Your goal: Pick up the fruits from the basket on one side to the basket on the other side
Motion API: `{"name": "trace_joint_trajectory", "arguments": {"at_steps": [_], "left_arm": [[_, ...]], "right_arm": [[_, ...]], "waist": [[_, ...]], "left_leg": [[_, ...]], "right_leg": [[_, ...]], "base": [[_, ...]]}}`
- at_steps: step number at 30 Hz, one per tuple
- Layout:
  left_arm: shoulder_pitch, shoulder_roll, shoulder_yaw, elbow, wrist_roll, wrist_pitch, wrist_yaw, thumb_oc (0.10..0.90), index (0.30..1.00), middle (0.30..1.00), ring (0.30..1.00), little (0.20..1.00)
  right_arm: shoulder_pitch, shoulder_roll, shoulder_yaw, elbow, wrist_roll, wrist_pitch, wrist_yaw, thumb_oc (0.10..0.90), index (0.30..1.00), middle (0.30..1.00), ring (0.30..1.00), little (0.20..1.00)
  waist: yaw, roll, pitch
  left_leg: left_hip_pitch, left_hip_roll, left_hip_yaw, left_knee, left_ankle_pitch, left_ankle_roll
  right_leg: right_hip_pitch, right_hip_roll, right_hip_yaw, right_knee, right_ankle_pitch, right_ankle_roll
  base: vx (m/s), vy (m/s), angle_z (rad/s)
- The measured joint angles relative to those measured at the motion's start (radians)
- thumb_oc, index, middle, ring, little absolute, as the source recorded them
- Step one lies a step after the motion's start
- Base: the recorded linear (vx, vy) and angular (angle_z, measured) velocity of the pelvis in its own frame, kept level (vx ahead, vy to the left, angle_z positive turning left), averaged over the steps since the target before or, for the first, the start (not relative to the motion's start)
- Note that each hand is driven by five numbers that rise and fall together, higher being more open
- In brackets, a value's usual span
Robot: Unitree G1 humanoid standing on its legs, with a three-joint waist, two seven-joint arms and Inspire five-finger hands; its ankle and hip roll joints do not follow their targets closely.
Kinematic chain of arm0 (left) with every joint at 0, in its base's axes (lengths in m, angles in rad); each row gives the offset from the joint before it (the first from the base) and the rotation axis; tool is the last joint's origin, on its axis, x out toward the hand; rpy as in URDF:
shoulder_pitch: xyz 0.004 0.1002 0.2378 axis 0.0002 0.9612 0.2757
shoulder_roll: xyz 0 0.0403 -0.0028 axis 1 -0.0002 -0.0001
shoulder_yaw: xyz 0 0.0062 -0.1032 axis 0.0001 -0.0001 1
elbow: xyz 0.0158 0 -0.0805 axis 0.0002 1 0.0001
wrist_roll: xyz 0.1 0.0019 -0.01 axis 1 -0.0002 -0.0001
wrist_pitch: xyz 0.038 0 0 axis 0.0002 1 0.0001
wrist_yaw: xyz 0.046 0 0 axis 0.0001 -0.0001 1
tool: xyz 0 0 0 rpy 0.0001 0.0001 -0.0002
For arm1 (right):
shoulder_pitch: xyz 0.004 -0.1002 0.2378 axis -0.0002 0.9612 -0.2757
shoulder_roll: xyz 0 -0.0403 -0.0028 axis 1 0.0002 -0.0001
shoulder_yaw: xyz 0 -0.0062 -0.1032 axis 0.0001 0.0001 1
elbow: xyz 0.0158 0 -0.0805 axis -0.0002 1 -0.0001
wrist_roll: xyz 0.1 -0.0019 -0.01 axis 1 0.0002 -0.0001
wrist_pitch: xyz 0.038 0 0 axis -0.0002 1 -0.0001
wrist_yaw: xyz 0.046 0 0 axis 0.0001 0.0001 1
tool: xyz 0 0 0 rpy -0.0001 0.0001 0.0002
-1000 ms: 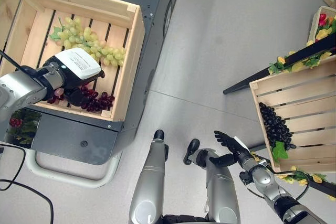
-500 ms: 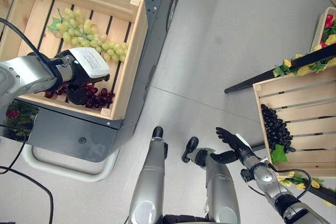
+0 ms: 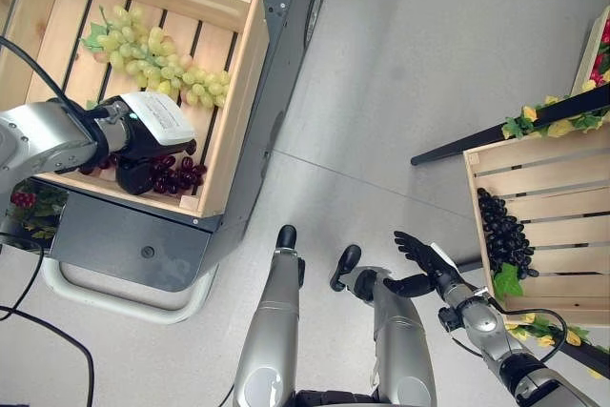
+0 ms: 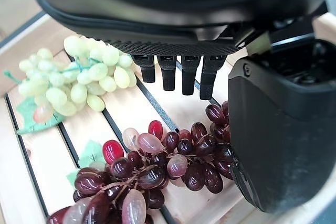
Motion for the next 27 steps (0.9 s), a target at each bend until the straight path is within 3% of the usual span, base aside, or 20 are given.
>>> {"name": "trace_joint_trajectory", "arguments": {"at_steps": [5, 15, 27], "left_arm": [[0.114, -0.005, 0.131, 0.059, 0.037, 0.009, 0.087, 0.400, 0.300, 0.300, 0.300, 0.300], [0.155, -0.039, 0.151, 0.102, 0.153, 0.040, 0.212, 0.400, 0.300, 0.300, 0.300, 0.300], [0.190, -0.045, 0.142, 0.118, 0.207, 0.091, 0.306, 0.400, 0.300, 0.300, 0.300, 0.300]], "right_arm": [[0.000, -0.002, -0.017, -0.015, 0.000, -0.006, 0.000, 0.800, 0.900, 0.900, 0.900, 0.900], [-0.005, -0.006, -0.033, -0.035, 0.000, -0.008, -0.007, 0.800, 0.900, 0.900, 0.900, 0.900], [-0.009, -0.005, -0.030, -0.037, 0.003, -0.009, -0.007, 0.800, 0.900, 0.900, 0.900, 0.900]], "waist": [[0.000, 0.000, 0.000], [-0.004, -0.001, -0.001], [-0.021, -0.003, -0.001]], "left_leg": [[-0.022, 0.001, 0.000, 0.003, 0.000, 0.000], [-0.063, 0.002, -0.001, 0.023, 0.002, 0.003], [-0.030, 0.002, -0.001, 0.033, 0.002, 0.005]], "right_leg": [[-0.018, -0.001, -0.002, 0.001, -0.001, -0.001], [-0.053, -0.001, -0.003, 0.019, -0.001, -0.001], [-0.019, -0.002, -0.002, 0.020, 0.000, 0.000]], "base": [[-0.02, 0.012, 0.02], [-0.03, 0.006, 0.02], [0.00, 0.000, 0.00]]}}
